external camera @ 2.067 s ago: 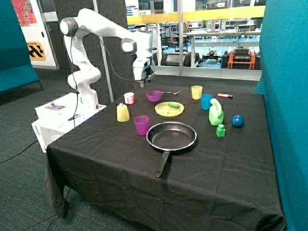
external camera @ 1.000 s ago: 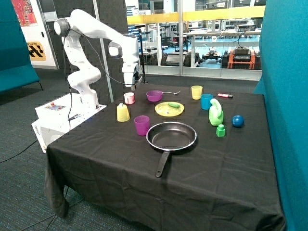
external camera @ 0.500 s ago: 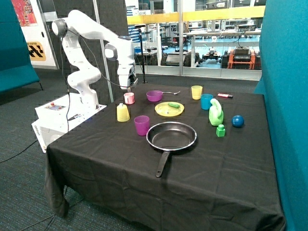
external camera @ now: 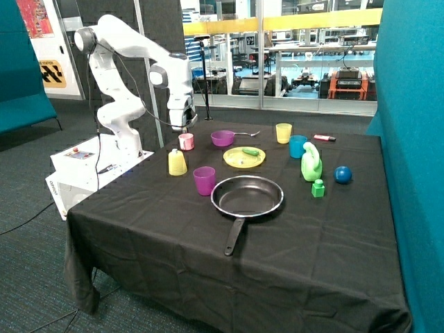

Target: Roll the dices in the bowl

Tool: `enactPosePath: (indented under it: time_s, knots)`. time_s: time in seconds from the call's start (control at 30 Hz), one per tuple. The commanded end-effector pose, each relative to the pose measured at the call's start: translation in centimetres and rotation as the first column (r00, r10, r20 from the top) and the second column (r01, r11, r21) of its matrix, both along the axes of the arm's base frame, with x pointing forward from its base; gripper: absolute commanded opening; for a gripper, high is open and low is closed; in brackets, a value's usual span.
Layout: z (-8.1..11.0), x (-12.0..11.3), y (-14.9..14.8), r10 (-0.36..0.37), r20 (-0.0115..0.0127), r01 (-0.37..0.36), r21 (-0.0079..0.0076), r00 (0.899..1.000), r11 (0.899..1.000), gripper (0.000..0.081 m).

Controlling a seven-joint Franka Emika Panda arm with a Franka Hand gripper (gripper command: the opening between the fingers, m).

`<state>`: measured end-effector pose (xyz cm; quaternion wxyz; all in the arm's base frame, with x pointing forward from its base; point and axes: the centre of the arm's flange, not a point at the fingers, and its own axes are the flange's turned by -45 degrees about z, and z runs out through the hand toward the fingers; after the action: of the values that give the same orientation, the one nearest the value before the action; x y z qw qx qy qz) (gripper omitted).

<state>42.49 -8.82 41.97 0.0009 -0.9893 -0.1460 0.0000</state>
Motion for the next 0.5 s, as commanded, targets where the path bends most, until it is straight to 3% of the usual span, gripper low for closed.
enactPosePath:
  time_s: [0.0, 0.1, 0.47]
  knots:
    - [-1.0, -0.3, -0.7, -0.040, 0.0002, 0.040, -0.0017, 0.999, 0.999, 0.0566]
    - [-1.6, -0.3, -1.0, -0.059, 0.0002, 0.059, -0.0017, 0.998, 0.998, 0.0584]
    - [-1.9, -0.7, -2.6, -0.079, 0.0002, 0.079, -0.0017, 0.997, 0.997, 0.0500]
